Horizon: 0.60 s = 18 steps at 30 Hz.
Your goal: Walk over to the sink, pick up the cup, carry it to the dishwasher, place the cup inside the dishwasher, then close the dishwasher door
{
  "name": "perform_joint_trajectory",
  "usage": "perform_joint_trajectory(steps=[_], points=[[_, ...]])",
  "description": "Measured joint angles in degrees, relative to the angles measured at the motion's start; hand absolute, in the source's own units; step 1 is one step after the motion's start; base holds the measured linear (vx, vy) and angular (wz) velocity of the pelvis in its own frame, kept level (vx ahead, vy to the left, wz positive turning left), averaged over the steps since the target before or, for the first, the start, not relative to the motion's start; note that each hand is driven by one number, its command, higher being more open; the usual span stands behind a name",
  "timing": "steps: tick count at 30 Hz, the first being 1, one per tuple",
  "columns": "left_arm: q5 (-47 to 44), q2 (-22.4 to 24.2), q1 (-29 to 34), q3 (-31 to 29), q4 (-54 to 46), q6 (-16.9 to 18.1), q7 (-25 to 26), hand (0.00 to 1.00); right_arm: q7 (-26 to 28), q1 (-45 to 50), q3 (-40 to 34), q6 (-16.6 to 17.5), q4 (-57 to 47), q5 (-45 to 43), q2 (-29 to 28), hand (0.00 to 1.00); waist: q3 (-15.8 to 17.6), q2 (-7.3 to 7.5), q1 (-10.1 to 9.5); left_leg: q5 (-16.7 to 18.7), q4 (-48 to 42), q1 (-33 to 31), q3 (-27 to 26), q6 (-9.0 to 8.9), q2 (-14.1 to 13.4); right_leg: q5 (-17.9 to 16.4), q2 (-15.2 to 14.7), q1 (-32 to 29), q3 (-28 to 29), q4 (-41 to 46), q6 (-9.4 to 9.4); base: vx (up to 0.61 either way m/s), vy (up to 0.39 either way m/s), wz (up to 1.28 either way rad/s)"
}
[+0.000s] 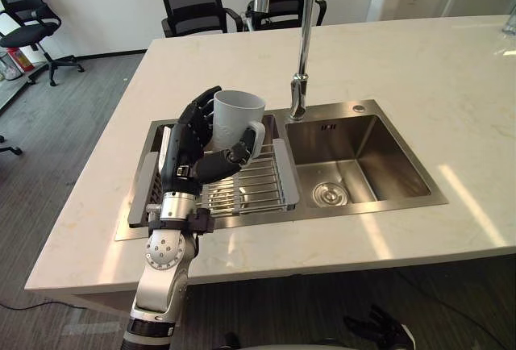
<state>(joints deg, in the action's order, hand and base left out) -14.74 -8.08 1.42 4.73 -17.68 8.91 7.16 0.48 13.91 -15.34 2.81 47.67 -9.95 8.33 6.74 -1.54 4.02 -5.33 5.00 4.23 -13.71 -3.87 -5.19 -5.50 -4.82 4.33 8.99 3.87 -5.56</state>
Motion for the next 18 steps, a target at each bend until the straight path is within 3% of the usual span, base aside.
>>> perform_joint_trajectory(steps=[4, 7, 8, 9, 10, 11, 12, 13, 14, 15, 16, 18], points=[[0.0, 0.0, 0.2, -0.3, -3.6, 1.1, 1.9, 0.3, -1.6, -2.0, 1.2, 0.2, -2.8, 0.0, -1.7, 0.9, 0.9, 1.56, -0.44, 0.6, -2.0, -4.1, -4.1, 0.77, -0.3, 1.8, 0.1, -6.2, 3.2, 1.6, -1.26, -0.02, 0.003, -0.51], [0.0, 0.4, -0.6, -0.3, -4.2, 1.1, 3.0, 0.3, -2.9, -2.0, 2.4, 0.2, -5.9, 0.0, -2.9, 0.9, 2.1, 3.63, -0.08, 3.9, -8.5, -7.2, -5.0, 1.9, -0.7, 2.4, -0.5, -9.6, -2.6, 6.8, -1.88, -0.06, -0.002, -0.27], [0.0, 0.5, -0.6, -0.3, -4.2, 1.1, 3.2, 0.3, -3.1, -1.9, 2.4, 0.2, -6.3, 0.0, -2.9, 0.9, 2.2, 3.71, -0.09, 4.5, -9.6, -7.3, -5.2, 2.28, -0.8, 2.8, -0.8, -9.6, -3.7, 7.2, -2.51, -0.08, 0.029, -0.15], [0.0, 0.7, -0.7, -0.4, -4.5, 1.2, 3.5, 0.3, -3.4, -1.8, 2.4, 0.3, -6.8, 0.0, -2.7, 0.9, 2.1, 3.59, -0.33, 5.3, -10.8, -7.9, -5.5, 3.26, -0.8, 3.9, -1.2, -9.0, -4.3, 5.7, -4.84, -0.07, 0.059, -0.13], [0.0, 1.6, -1.1, -1.1, -5.0, 1.7, 3.5, 0.3, -3.6, -2.1, 2.3, 0.5, -7.6, 0.0, -2.8, 0.9, 2.5, 3.28, -1.13, 6.3, -11.8, -8.8, -6.2, 4.6, -1.3, 0.0, -1.4, -10.0, -4.7, 11.4, -7.42, -0.12, 0.069, 0.01], [-0.1, 2.1, -1.0, -1.9, -5.0, 1.8, 3.5, 0.3, -3.5, -1.8, 2.6, 0.5, -7.6, 0.0, -2.8, 0.9, 2.5, 3.32, -1.74, 6.3, -13.0, -8.8, -5.9, 4.91, -0.8, -5.9, -0.7, -10.3, -4.9, 22.6, -7.78, -0.1, 0.047, 0.07], [-0.2, 2.5, -0.6, -2.7, -5.1, 1.9, 3.6, 0.3, -3.4, -1.8, 2.8, 0.5, -7.5, 0.0, -2.8, 0.9, 2.5, 3.28, -2.26, 6.2, -13.2, -8.6, -6.0, 4.91, -0.5, -7.8, -0.3, -9.2, -4.9, 25.4, -8.11, -0.09, 0.017, 0.06], [-0.5, 2.8, 0.1, -4.4, -5.4, 2.1, 3.9, 0.3, -3.4, -2.2, 3.5, 0.6, -7.4, 0.0, -2.8, 0.9, 2.4, 3.38, -3.5, 6.2, -13.8, -9.0, -6.3, 5.14, 0.0, -9.9, 0.2, -6.6, -5.0, 26.4, -7.73, -0.13, -0.018, -0.15], [-1.3, 3.2, 0.2, -6.4, -5.8, 2.6, 4.3, 0.3, -3.3, -3.1, 4.7, 0.8, -7.1, 0.0, -2.6, 0.9, 1.8, 3.69, -5.07, 6.0, -15.0, -11.0, -6.8, 5.34, 0.4, -11.6, 0.9, -4.4, -5.7, 21.9, -4.51, -0.15, -0.04, -0.22], [-1.7, 3.5, 0.2, -7.3, -6.4, 2.7, 4.5, 0.3, -3.2, -4.2, 4.8, 0.9, -6.8, -0.1, -2.6, 0.9, 1.8, 3.61, -5.69, 5.9, -15.8, -12.6, -7.1, 5.38, 0.4, -12.0, 0.8, -3.9, -6.0, 18.3, -2.85, -0.21, -0.065, -0.12], [-2.2, 3.9, 0.0, -8.3, -7.2, 3.2, 4.7, 0.3, -3.1, -6.4, 5.0, 1.2, -6.0, -0.2, -2.5, 0.9, 2.1, 3.14, -6.22, 4.9, -17.1, -15.8, -6.8, 5.5, 0.3, -11.9, 1.1, -3.5, -6.0, 12.8, 1.69, -0.16, -0.052, 0.11], [-2.3, 5.9, 0.8, -7.3, -7.2, 3.3, 4.7, 0.3, -3.3, -7.7, 4.9, 1.3, -4.8, -0.6, -1.7, 0.9, 3.8, 0.24, -6.05, 3.1, -17.5, -16.8, -3.9, 5.11, -1.3, -8.8, 3.4, -2.0, -8.0, 9.5, 2.98, -0.21, -0.062, 0.44]])
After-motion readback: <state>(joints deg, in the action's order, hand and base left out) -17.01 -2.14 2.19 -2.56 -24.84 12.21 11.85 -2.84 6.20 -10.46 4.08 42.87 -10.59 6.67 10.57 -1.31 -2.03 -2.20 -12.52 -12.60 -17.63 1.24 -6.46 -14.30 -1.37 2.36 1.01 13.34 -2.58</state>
